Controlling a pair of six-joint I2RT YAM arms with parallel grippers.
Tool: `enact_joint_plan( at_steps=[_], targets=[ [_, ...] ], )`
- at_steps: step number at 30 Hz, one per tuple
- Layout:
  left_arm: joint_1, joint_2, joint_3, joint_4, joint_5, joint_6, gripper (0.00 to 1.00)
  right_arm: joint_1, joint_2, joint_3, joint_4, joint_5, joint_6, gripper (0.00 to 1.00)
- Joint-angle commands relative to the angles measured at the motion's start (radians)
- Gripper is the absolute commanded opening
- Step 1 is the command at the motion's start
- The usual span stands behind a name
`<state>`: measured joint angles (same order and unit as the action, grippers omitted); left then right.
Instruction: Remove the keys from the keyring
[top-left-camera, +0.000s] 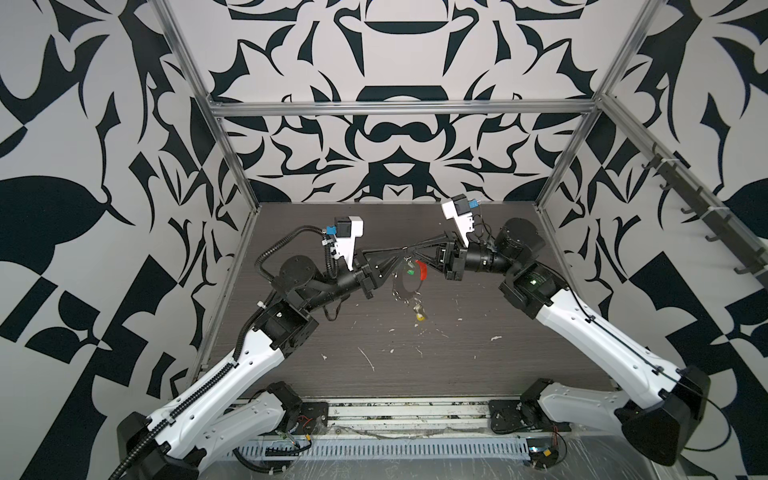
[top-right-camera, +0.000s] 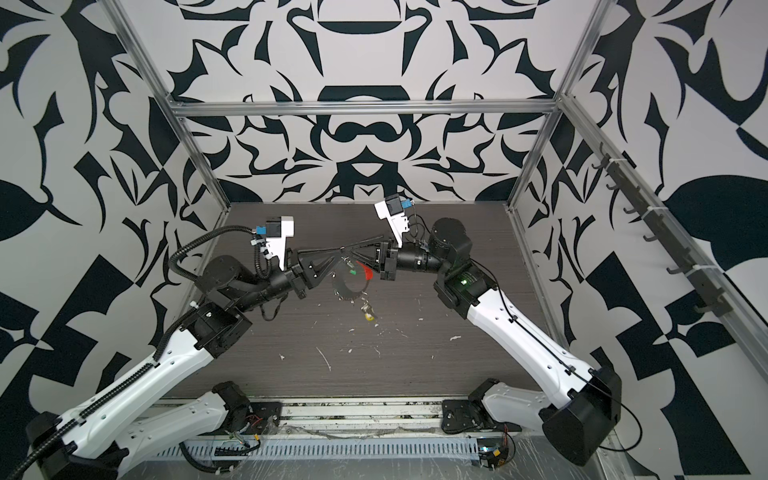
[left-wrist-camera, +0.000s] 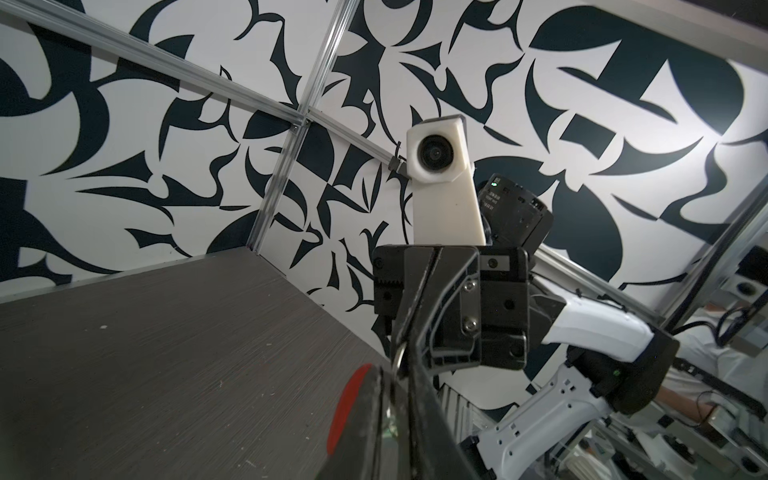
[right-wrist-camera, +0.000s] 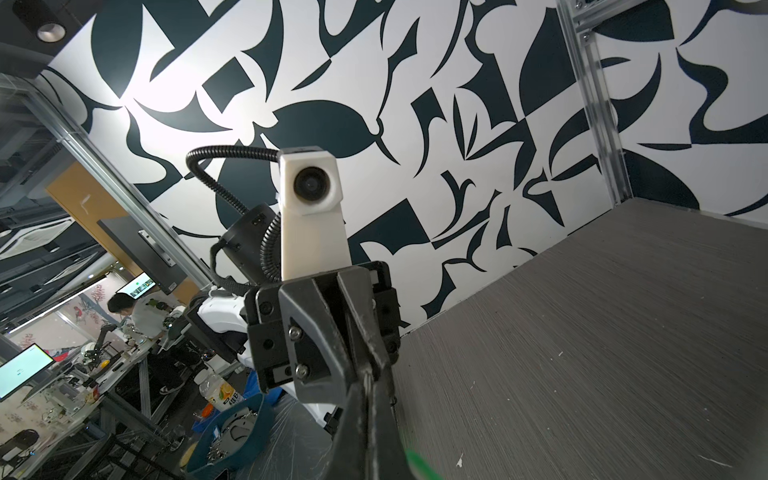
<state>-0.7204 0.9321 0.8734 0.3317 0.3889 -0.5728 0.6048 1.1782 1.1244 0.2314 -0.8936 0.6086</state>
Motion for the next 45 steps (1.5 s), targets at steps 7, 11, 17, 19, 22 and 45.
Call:
enact_joint_plan(
  at_steps=[7, 11, 17, 19, 22, 45],
  targets=[
    [-0.002, -0.011, 0.114, -0.245, 0.140, 0.069, 0.33, 0.004, -0.070, 0.149, -0.334, -0.046, -0.287, 0.00],
    [-0.002, 0.015, 0.158, -0.317, 0.211, 0.083, 0.35, 0.004, -0.062, 0.181, -0.407, -0.087, -0.338, 0.00],
    [-0.002, 0.045, 0.196, -0.351, 0.281, 0.074, 0.32, 0.004, -0.048, 0.195, -0.426, -0.121, -0.349, 0.00],
    [-0.002, 0.051, 0.200, -0.350, 0.298, 0.067, 0.30, 0.004, -0.050, 0.197, -0.432, -0.119, -0.353, 0.00],
    [-0.002, 0.061, 0.210, -0.364, 0.308, 0.062, 0.23, 0.004, -0.054, 0.198, -0.438, -0.113, -0.356, 0.00],
    [-0.004, -0.019, 0.049, -0.036, 0.058, 0.021, 0.00, 0.004, -0.161, 0.125, -0.347, 0.229, -0.290, 0.39]
  ],
)
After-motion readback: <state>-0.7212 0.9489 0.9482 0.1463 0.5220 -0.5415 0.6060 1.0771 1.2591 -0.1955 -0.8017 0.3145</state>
